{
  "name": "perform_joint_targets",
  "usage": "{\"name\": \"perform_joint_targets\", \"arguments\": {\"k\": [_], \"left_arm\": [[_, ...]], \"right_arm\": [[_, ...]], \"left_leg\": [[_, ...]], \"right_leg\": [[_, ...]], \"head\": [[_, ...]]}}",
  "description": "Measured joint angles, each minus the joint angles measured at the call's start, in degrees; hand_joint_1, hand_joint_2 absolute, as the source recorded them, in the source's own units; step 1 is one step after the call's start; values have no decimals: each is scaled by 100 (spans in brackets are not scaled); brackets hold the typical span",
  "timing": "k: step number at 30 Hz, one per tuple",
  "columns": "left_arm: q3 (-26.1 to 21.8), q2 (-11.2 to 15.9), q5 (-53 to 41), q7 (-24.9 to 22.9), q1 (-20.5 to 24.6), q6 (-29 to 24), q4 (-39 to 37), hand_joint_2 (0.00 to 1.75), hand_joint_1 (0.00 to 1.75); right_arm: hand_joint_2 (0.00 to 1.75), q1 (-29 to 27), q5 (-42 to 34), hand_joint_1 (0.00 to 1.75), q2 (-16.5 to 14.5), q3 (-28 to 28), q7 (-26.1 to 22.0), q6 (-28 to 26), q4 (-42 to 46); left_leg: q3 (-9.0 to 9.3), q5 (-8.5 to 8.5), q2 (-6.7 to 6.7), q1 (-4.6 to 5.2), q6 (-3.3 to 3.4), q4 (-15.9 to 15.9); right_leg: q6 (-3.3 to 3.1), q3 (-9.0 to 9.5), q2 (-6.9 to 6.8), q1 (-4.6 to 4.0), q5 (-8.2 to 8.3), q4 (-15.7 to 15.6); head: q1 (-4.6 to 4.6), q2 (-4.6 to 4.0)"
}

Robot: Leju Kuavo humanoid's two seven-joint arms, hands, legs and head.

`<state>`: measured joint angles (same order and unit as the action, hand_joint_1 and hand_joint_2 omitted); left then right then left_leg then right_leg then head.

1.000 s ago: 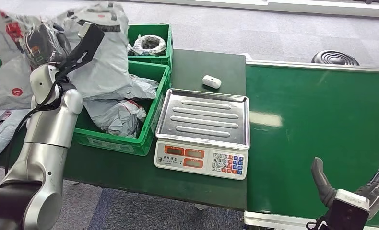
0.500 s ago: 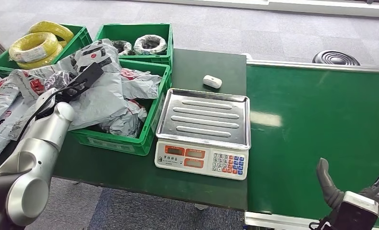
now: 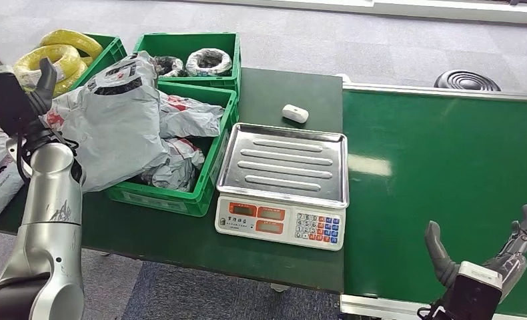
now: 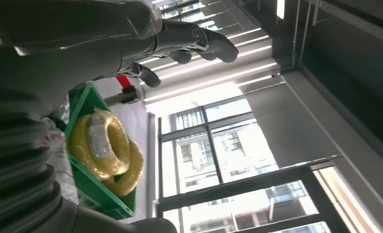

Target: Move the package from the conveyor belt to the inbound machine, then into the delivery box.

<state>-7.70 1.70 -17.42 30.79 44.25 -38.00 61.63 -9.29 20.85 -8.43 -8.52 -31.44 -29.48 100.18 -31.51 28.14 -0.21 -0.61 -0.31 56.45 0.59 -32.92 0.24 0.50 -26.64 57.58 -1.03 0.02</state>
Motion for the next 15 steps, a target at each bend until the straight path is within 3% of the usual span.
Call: {"name": "perform_joint_targets", "arguments": {"k": [3,7,10,15], "left_arm": [[389,3,573,43,-667,405,997,175,0],[952,12,1113,249,-1930,1050,2141,175,0],[1303,-2,1264,488,-2820,1153,2630,175,0],[1538,-28,1397,465,-3597,1339,3025,175,0]], "right_arm": [[175,-118,-130,0,-42,-52,10,243,4],[175,-219,-232,0,-118,-168,31,677,6],[175,-270,-253,0,-174,-219,52,838,5],[175,-299,-257,0,-226,-257,77,1050,-1]], "left_leg": [[2,3,1,1,1,0],[3,11,11,2,0,-1],[0,15,21,1,-1,-1],[0,20,24,1,-2,-5]], "right_leg": [[0,1,1,1,0,-1],[1,-2,5,2,-4,-2],[2,-10,9,1,-7,-4],[3,1,16,1,-10,-4]], "head": [[0,0],[-1,0],[-1,0],[0,0]]}}
